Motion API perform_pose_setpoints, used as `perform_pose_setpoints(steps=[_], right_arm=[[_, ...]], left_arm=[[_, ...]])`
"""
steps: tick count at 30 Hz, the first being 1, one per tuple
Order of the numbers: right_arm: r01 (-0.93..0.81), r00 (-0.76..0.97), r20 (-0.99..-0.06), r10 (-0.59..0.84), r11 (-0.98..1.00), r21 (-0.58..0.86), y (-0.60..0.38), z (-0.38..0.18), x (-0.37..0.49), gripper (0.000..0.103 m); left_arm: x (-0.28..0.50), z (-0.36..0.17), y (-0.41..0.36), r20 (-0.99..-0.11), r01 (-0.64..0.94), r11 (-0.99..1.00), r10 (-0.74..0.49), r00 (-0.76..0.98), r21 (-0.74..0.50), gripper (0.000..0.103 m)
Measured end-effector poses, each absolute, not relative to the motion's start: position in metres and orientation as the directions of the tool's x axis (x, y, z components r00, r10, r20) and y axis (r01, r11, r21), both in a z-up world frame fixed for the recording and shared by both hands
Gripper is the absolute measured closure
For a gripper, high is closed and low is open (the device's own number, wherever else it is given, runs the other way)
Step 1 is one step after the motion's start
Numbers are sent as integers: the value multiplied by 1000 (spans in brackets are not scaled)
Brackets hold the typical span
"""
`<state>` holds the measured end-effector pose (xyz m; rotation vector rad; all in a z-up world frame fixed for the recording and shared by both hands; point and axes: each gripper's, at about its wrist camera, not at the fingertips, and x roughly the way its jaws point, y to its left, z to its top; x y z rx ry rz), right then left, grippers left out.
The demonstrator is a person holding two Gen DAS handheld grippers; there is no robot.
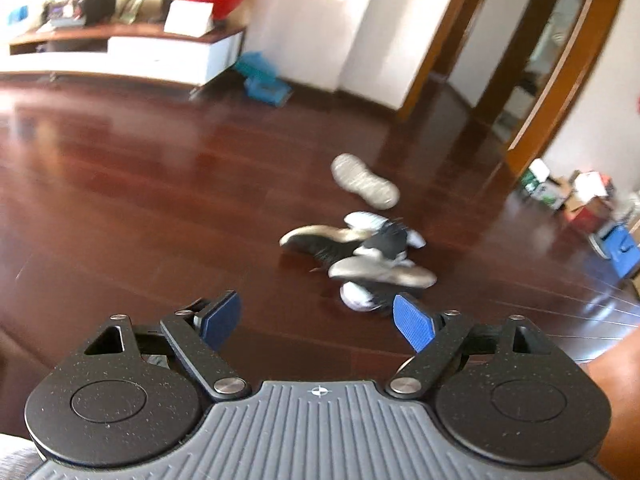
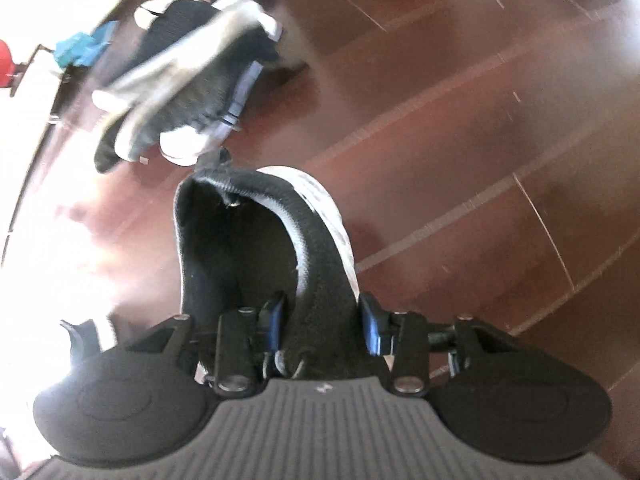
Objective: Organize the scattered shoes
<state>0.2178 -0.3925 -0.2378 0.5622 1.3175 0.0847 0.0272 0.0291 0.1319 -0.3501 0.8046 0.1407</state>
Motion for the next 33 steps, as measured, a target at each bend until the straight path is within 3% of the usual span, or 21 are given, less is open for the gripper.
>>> perform_pose_setpoints(steps=[8,13,23,33], right_arm=[[115,266,-883,386,897,426,-326,-159,265,64],[124,234,-888,395,894,431,-267,-158,265,65],[109,135,-912,388,909,403,-179,-203,278,68],[179,82,-964,252,948,263,-191,-259,285,71]], left_arm=[[-6,116,100,-763,-371,906,93,640,-201,15],[-9,88,127,-770,-406,886,95,631,-224,15],[-24,75,167,-778,-408,891,109,619,-200,15],[-6,61,167,-780,-360,907,61,622,-217,14]])
